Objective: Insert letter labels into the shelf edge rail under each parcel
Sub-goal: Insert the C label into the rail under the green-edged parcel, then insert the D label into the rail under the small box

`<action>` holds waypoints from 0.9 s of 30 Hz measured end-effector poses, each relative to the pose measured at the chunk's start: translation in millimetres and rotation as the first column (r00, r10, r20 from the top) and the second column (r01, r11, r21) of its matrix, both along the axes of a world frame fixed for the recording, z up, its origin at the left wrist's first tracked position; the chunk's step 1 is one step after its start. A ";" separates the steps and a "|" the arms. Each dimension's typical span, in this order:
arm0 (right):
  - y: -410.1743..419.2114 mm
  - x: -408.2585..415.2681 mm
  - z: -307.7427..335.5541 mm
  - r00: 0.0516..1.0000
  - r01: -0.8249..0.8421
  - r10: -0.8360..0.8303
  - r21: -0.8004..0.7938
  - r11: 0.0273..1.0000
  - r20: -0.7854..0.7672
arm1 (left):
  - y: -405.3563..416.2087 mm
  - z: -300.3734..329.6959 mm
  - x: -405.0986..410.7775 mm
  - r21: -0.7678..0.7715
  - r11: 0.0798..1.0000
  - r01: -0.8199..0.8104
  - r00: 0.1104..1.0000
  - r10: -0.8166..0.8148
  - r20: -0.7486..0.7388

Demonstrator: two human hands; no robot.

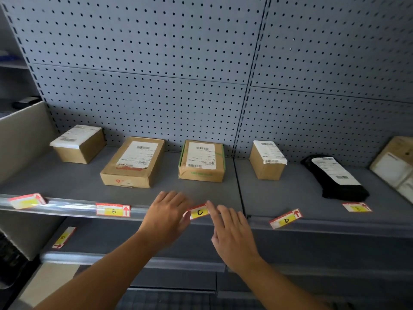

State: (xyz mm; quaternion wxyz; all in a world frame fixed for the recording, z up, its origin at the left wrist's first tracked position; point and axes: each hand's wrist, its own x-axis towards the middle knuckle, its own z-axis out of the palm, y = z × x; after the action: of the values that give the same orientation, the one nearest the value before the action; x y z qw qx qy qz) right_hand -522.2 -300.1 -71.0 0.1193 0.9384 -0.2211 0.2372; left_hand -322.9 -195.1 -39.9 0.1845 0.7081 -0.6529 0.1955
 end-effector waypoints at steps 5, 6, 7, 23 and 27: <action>-5.8 0.2 4.0 0.999 0.022 -0.022 0.012 1.000 -0.037 | -8.6 -15.2 -11.1 0.012 1.000 0.015 0.998 -0.014 -0.063; -7.1 0.2 3.7 1.000 0.012 -0.012 0.024 1.000 -0.027 | -8.8 -17.8 -12.8 0.008 1.000 0.003 0.997 -0.003 -0.075; -9.0 0.5 3.5 1.000 -0.003 0.003 0.034 0.999 -0.013 | -8.0 -19.1 -14.0 0.000 1.000 -0.010 0.997 0.010 -0.081; -158.1 -134.6 41.8 0.980 -0.175 0.169 0.045 0.984 0.100 | -116.0 8.6 -154.0 -0.086 0.996 -0.017 0.992 0.006 -0.124; -184.2 -166.8 36.1 0.976 -0.216 0.208 0.188 0.958 0.061 | -142.3 -2.5 -189.5 -0.026 1.000 0.012 0.992 -0.015 -0.126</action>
State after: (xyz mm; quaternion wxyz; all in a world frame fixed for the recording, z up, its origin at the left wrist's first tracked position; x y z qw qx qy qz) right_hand -689.0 -484.3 -34.9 -0.0033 0.9588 -0.1438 0.2449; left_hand -512.4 -337.3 -42.4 0.2359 0.7122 -0.6422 0.1572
